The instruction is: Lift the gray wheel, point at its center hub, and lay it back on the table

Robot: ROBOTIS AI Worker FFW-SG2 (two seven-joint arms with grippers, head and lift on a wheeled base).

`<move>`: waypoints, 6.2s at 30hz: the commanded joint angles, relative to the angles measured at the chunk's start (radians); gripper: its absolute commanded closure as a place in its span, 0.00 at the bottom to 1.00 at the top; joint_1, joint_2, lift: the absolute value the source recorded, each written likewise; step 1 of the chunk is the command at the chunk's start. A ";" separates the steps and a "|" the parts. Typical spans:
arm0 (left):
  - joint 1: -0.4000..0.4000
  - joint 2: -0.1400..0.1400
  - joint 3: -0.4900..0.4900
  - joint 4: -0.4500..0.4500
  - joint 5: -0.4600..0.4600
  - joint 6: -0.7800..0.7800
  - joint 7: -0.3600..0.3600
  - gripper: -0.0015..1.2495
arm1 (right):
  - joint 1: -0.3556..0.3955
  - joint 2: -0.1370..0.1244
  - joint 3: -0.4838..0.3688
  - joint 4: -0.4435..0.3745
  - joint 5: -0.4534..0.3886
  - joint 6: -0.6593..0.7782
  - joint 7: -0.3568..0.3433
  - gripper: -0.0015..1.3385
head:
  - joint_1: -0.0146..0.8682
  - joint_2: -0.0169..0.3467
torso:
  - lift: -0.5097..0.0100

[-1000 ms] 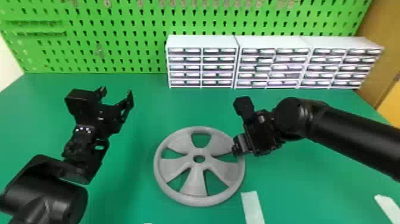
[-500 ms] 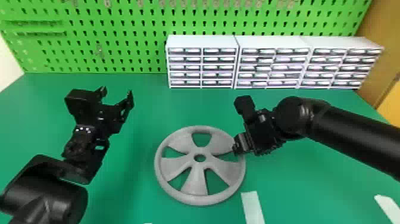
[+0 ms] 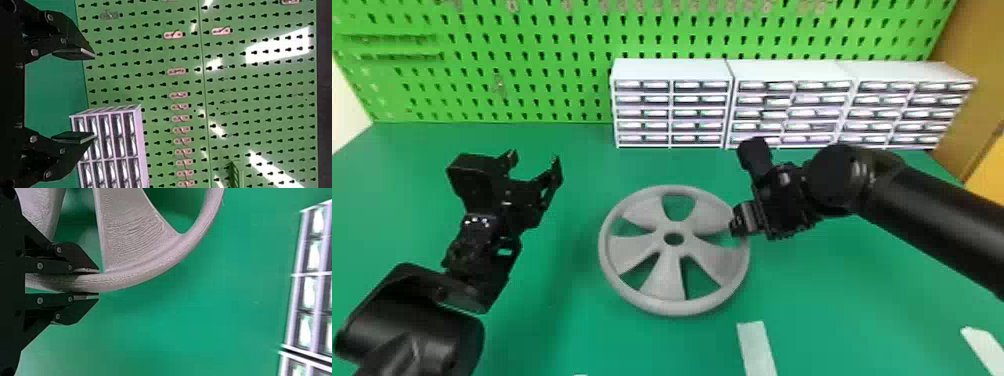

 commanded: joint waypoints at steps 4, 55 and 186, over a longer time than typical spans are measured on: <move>0.003 -0.005 -0.008 0.000 0.007 0.000 0.005 0.42 | 0.071 0.020 -0.179 -0.081 0.216 -0.004 0.000 0.94 | 0.80 0.18 | 0.80; 0.032 -0.166 0.049 0.005 -0.050 0.000 -0.058 0.42 | 0.399 0.224 -0.680 -0.295 1.151 -0.690 0.167 0.94 | 0.80 0.18 | 0.80; -0.144 -0.180 -0.433 -0.051 0.042 -0.021 0.370 0.92 | 0.419 0.278 -0.633 0.030 1.353 -1.337 0.135 0.95 | 0.80 0.18 | 0.80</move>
